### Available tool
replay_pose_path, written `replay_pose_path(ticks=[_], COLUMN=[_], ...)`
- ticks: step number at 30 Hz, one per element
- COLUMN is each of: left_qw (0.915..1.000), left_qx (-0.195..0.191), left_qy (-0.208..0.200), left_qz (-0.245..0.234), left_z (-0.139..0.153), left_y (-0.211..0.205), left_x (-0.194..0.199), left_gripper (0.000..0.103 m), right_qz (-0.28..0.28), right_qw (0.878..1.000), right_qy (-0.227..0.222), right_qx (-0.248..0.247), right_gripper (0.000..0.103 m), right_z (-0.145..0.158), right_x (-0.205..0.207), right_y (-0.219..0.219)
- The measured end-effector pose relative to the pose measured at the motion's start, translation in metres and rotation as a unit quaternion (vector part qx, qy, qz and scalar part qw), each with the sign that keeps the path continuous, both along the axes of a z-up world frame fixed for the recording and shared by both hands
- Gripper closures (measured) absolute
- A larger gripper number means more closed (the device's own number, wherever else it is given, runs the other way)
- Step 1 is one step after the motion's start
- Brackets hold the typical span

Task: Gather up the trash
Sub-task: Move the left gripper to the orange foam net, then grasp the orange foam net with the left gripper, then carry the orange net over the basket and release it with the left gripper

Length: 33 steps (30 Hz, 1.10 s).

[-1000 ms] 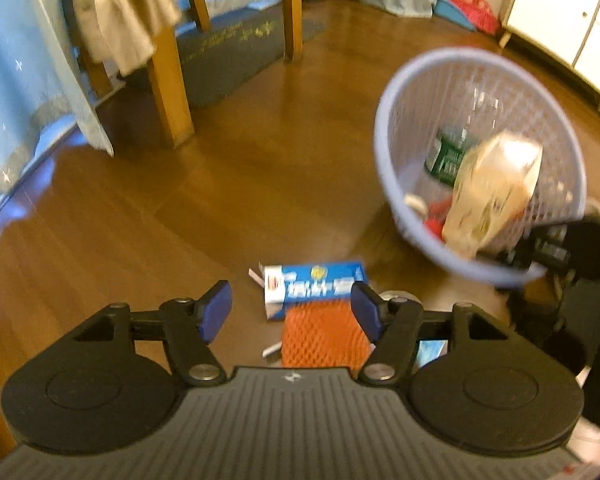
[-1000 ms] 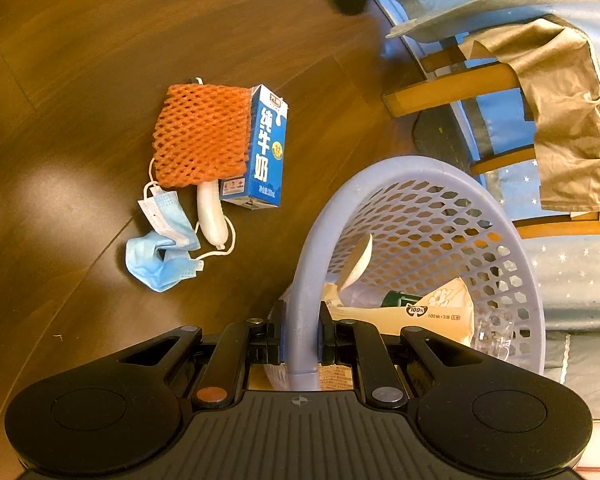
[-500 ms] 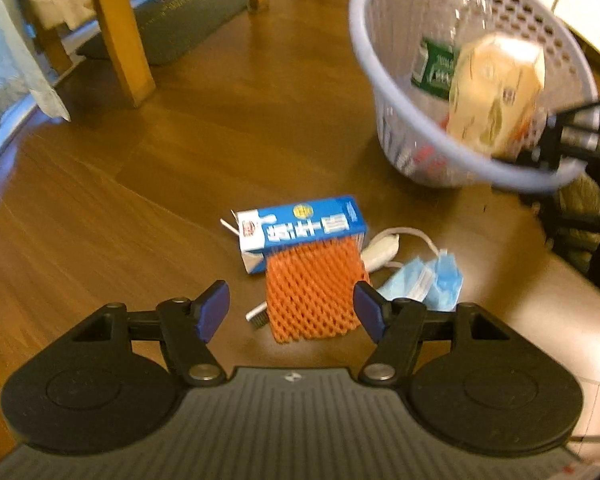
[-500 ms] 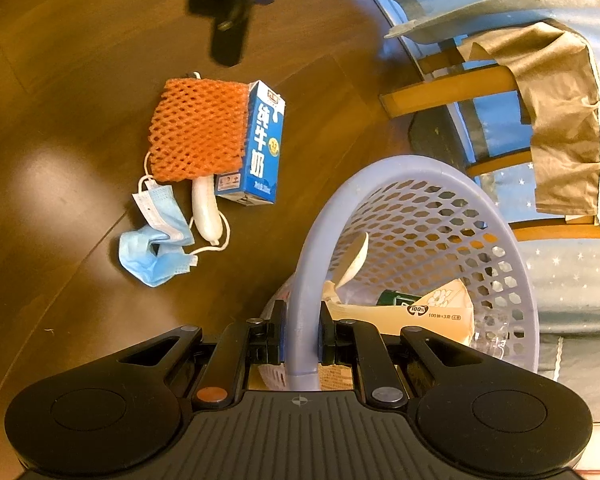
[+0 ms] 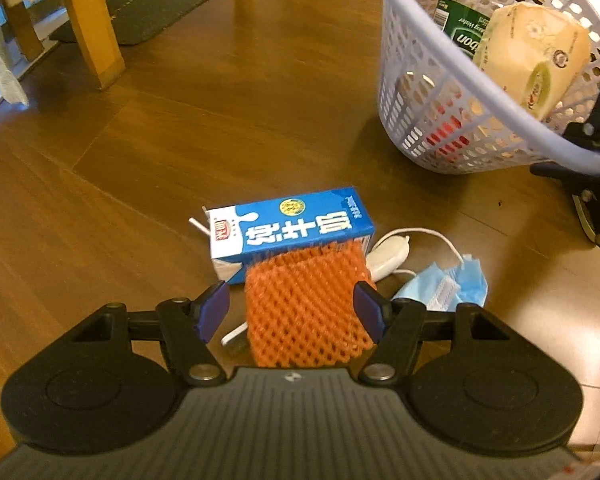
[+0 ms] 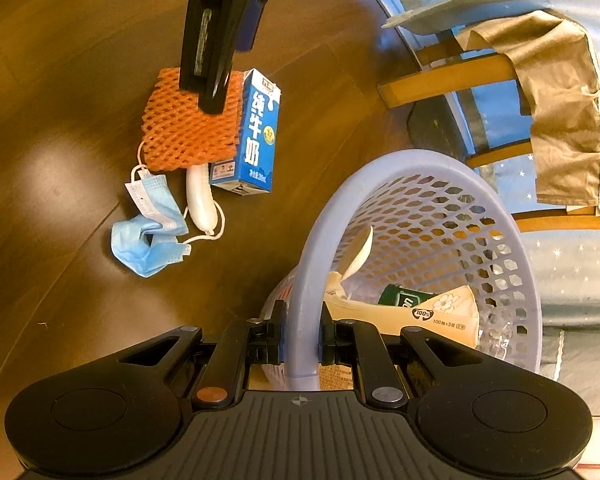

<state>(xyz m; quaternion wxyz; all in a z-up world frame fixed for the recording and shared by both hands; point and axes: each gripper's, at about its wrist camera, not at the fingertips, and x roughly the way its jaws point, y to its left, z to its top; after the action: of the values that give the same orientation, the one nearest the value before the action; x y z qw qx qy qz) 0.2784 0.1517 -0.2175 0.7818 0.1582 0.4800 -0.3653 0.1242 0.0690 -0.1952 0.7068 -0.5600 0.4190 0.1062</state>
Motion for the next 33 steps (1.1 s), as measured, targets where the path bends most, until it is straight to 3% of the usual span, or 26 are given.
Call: replay_pose_path(ticks=[10,15,20,23,33], left_qw=[0.9994,0.9992,0.9989,0.9986,0.998], left_qx=[0.004,0.008,0.017,0.02,0.016], left_qy=[0.03,0.037,0.04,0.046,0.055], left_qz=[0.016,0.011,0.013,0.016,0.027], left_z=[-0.031,-0.037,-0.037,-0.034,-0.004], left_y=[0.001,-0.001,-0.001,0.001,0.012], left_x=[0.007,0.005,0.006,0.005,0.003], left_gripper=[0.041,0.056,0.084,0.096,0.1], right_qz=[0.0,-0.002,-0.004,-0.005,-0.005], right_qw=[1.0,1.0,1.0,1.0,1.0], right_qy=[0.002,0.001,0.002,0.002,0.002], right_qx=[0.0,0.001,0.002,0.002,0.002], right_gripper=[0.093,0.093,0.093,0.093,0.093], right_z=[-0.001,0.0,0.0,0.0,0.0], right_x=[-0.002,-0.001,0.0,0.001,0.0], right_y=[-0.001,-0.001,0.0,0.0,0.001])
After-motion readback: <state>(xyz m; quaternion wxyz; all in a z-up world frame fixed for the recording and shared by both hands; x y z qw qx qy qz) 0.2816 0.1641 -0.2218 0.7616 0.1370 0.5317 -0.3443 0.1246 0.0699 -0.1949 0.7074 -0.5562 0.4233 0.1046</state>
